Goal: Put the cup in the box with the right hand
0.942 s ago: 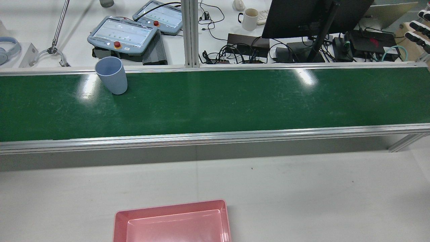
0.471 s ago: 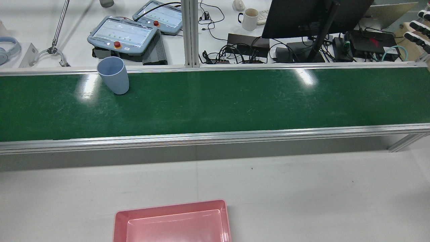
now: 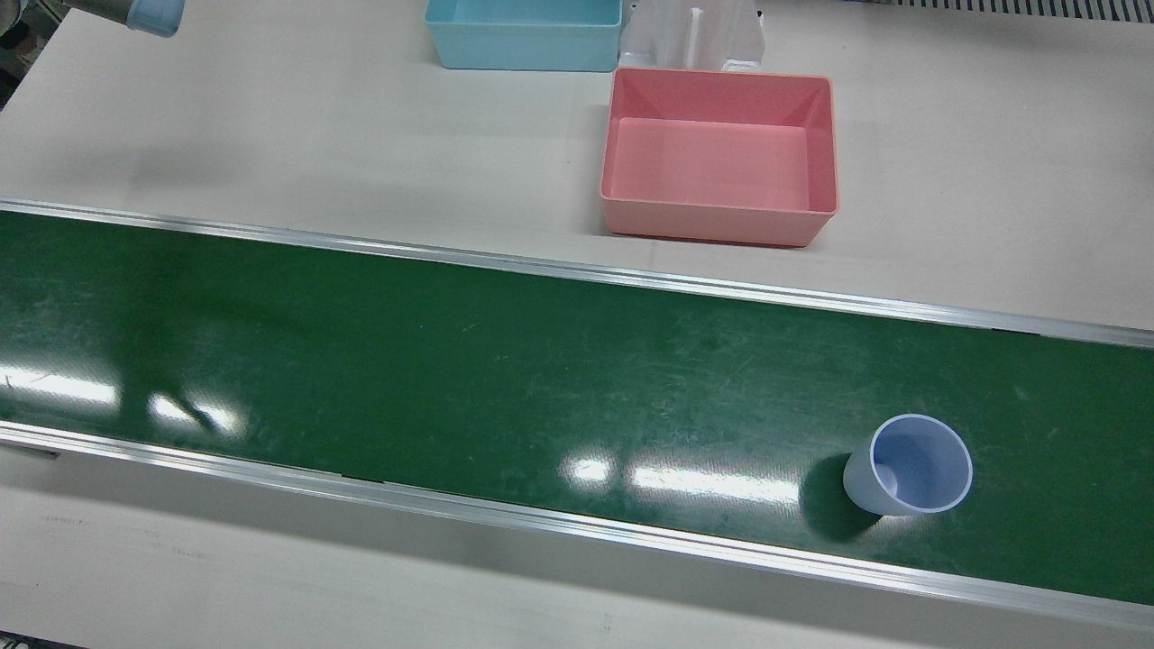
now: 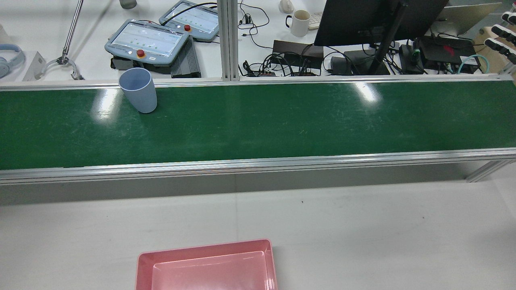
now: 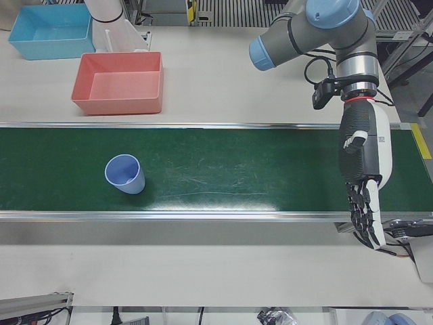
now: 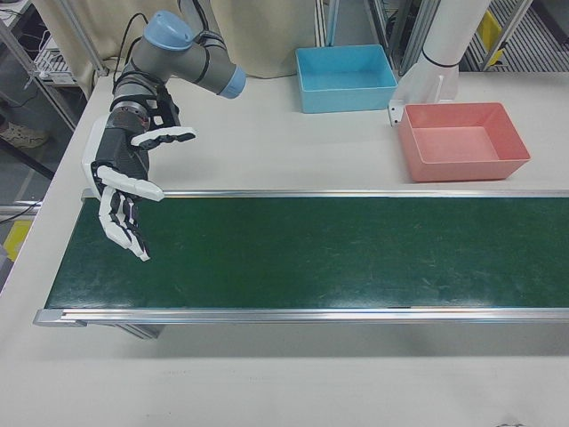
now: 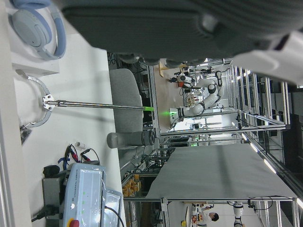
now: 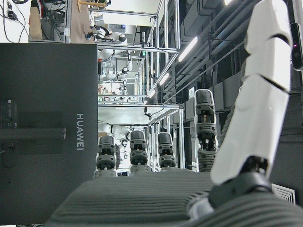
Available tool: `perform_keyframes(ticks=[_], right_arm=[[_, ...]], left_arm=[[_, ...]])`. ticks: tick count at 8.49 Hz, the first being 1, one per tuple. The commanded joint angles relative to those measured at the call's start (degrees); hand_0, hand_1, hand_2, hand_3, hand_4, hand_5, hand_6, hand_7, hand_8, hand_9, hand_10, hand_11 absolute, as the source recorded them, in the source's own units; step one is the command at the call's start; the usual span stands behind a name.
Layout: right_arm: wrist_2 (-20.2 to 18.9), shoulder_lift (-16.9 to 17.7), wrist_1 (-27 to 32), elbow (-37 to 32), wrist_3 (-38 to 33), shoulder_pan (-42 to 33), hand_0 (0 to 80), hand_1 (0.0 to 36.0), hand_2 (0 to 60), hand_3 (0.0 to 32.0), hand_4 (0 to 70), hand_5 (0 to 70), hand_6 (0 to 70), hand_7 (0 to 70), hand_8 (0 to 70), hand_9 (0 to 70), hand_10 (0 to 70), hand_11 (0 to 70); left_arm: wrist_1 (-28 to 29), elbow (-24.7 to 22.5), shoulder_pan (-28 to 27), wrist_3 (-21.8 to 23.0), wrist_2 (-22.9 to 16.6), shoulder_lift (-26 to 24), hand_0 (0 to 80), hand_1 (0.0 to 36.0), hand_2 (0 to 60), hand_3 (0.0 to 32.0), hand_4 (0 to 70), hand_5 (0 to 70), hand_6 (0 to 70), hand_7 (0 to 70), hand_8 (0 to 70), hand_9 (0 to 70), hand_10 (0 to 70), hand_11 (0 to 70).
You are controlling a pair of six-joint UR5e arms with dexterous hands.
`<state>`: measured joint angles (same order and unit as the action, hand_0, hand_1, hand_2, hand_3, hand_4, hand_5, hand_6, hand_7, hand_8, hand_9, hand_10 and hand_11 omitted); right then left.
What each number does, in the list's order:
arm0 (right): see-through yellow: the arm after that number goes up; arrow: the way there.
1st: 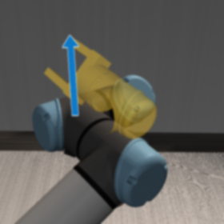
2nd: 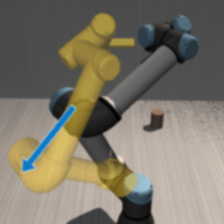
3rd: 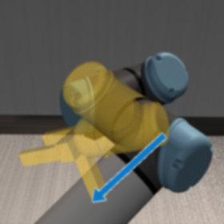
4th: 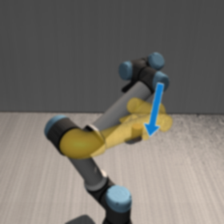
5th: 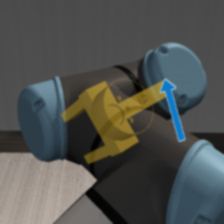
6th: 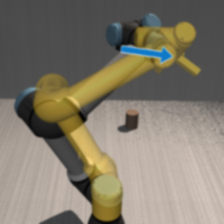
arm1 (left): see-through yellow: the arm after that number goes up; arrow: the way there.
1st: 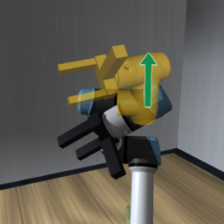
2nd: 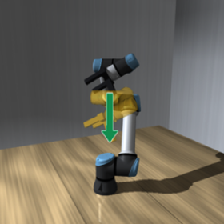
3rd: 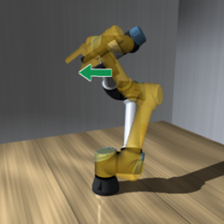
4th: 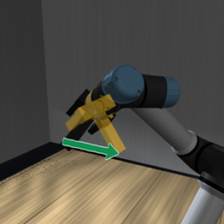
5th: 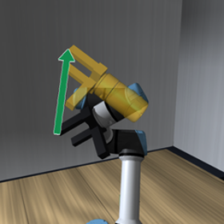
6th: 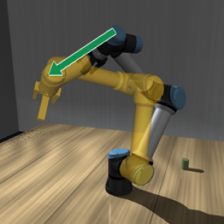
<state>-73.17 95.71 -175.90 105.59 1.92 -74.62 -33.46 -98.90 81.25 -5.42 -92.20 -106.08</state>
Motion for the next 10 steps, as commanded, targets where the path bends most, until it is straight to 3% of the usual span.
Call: perform_keyframes(ticks=[1, 8, 10], right_arm=[[0.0, 0.0, 0.0, 0.1, 0.0, -0.1, 52.0, 18.4, 12.6, 11.4, 25.7, 6.6, 4.9, 24.1, 12.8, 16.5, 10.1, 15.7], [0.0, 0.0, 0.0, 0.1, 0.0, -0.1, 51.9, 18.2, 12.2, 10.4, 26.4, 6.5, 4.8, 23.8, 12.7, 16.2, 9.5, 14.8], [0.0, 0.0, 0.0, 0.1, 0.0, -0.2, 51.7, 18.1, 11.4, 11.6, 25.0, 6.4, 4.5, 22.9, 12.4, 15.7, 9.1, 14.3]], left_arm=[[0.1, 0.0, 0.0, 0.0, 0.0, 0.0, 0.0, 0.0, 0.0, 0.0, 0.0, 0.0, 0.0, 0.0, 0.0, 0.0, 0.0, 0.0], [0.1, -0.2, 0.0, 0.0, 0.0, 0.0, 0.0, 0.0, 0.0, 0.0, 0.0, 0.0, 0.0, 0.0, 0.0, 0.0, 0.0, 0.0], [0.1, 0.0, 0.0, 0.0, 0.0, 0.0, 0.0, 0.0, 0.0, 0.0, 0.0, 0.0, 0.0, 0.0, 0.0, 0.0, 0.0, 0.0]])
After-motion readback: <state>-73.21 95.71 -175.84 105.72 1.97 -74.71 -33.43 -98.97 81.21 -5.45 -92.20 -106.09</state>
